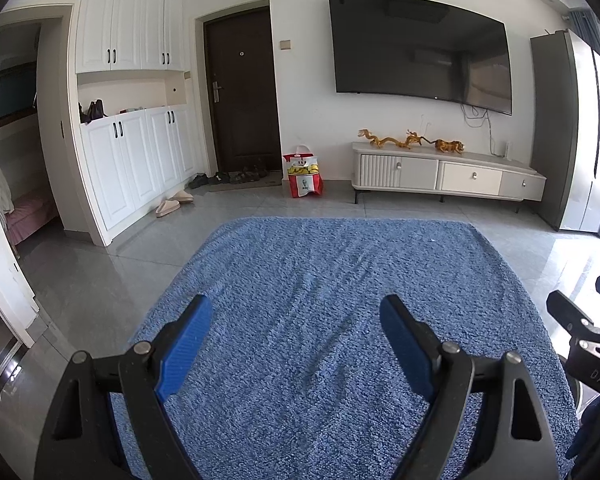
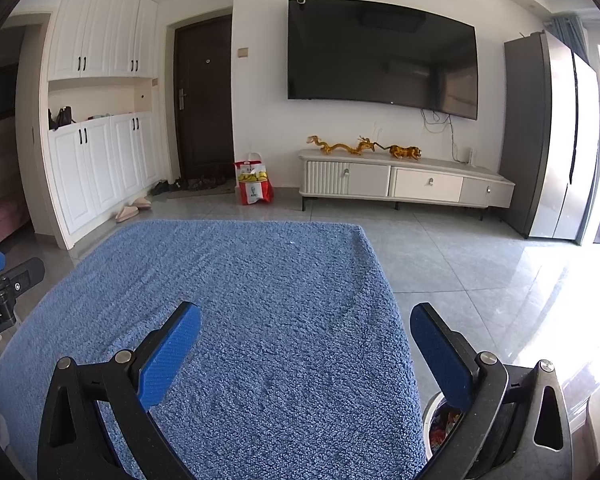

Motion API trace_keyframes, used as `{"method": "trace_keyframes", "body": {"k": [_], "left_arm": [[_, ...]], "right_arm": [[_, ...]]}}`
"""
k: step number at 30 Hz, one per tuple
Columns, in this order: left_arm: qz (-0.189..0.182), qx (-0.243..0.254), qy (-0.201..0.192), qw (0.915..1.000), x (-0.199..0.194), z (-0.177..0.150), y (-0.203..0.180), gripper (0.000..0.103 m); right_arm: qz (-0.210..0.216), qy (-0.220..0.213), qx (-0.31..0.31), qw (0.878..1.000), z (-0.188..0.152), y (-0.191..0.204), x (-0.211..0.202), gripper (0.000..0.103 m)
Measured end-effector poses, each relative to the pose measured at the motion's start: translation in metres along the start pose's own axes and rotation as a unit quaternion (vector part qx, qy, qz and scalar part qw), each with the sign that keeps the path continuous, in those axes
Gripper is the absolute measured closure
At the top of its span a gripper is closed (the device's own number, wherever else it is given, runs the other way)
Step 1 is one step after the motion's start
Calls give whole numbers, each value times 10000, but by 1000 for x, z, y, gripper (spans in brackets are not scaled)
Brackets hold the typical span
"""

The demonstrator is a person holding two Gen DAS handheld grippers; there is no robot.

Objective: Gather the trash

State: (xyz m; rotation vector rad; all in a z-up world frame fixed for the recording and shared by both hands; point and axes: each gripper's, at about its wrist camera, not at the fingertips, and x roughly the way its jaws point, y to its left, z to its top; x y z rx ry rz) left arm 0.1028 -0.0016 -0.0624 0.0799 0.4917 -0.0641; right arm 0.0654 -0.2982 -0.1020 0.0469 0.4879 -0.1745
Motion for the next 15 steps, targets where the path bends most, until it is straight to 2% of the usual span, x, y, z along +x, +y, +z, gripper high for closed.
{"method": "trace_keyframes", "body": {"k": [15], "left_arm": [[-65,-39,53,10000,3,1,3,18]], "right_arm": [[-4,3,-2,10000,1,0,0,0]]}}
